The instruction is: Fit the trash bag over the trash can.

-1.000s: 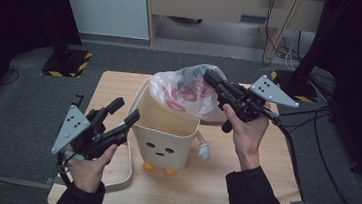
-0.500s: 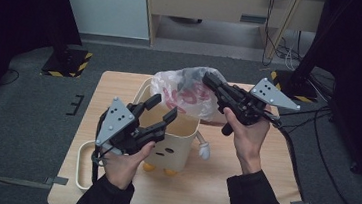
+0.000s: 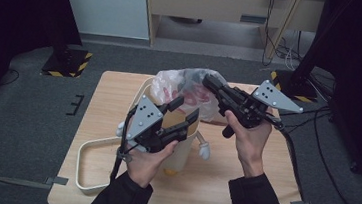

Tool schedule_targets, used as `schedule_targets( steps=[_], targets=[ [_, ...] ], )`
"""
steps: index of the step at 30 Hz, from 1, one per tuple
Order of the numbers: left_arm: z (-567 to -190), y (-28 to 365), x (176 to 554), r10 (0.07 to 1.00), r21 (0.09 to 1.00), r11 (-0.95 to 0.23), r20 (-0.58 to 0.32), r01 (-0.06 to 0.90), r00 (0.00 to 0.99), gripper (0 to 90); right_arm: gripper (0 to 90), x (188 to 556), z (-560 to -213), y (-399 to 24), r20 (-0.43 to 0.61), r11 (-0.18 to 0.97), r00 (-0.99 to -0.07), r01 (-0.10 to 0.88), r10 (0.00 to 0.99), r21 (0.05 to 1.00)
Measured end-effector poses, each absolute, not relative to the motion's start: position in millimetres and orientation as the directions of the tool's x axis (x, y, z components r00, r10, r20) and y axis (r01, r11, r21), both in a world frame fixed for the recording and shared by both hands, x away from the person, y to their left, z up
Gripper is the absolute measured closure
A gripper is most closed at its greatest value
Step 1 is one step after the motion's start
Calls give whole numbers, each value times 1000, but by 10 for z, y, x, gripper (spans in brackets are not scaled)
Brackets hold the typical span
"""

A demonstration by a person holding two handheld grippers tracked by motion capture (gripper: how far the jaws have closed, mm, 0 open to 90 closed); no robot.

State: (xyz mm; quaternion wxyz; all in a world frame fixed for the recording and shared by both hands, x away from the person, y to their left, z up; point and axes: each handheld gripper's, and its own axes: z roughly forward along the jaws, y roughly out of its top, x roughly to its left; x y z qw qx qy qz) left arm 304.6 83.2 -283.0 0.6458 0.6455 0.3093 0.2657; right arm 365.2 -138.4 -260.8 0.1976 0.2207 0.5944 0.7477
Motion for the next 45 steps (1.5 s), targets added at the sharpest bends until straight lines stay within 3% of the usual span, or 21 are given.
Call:
schedule_targets(
  steps=[13,28,30,33,36,40,45],
  targets=[
    [-2828,660,3183,778,997,-4,-48,81,627,487,900,3617,-2621,-1370,92,-209,-842,-25,531,978],
    [-2780,632,3225,776,993,-46,-35,112,630,814,900,3594,-2650,-1339,93,-190,-870,-1,485,982],
    [-2772,639,3210,776,995,-37,-32,96,630,765,900,3596,-2652,-1337,96,-187,-870,4,483,982],
    [-2759,628,3184,777,997,-10,-41,78,628,584,900,3598,-2654,-1336,100,-183,-871,11,482,983],
    [-2763,595,3169,772,997,-12,-35,70,634,473,900,3597,-2652,-1334,104,-184,-872,16,479,983],
    [-2762,544,3177,767,998,-17,-29,67,641,418,900,3596,-2646,-1337,114,-192,-873,24,474,981],
    [-2762,527,3222,777,998,-18,-28,67,629,416,900,3584,-2655,-1326,118,-186,-879,34,461,982]
  ],
)
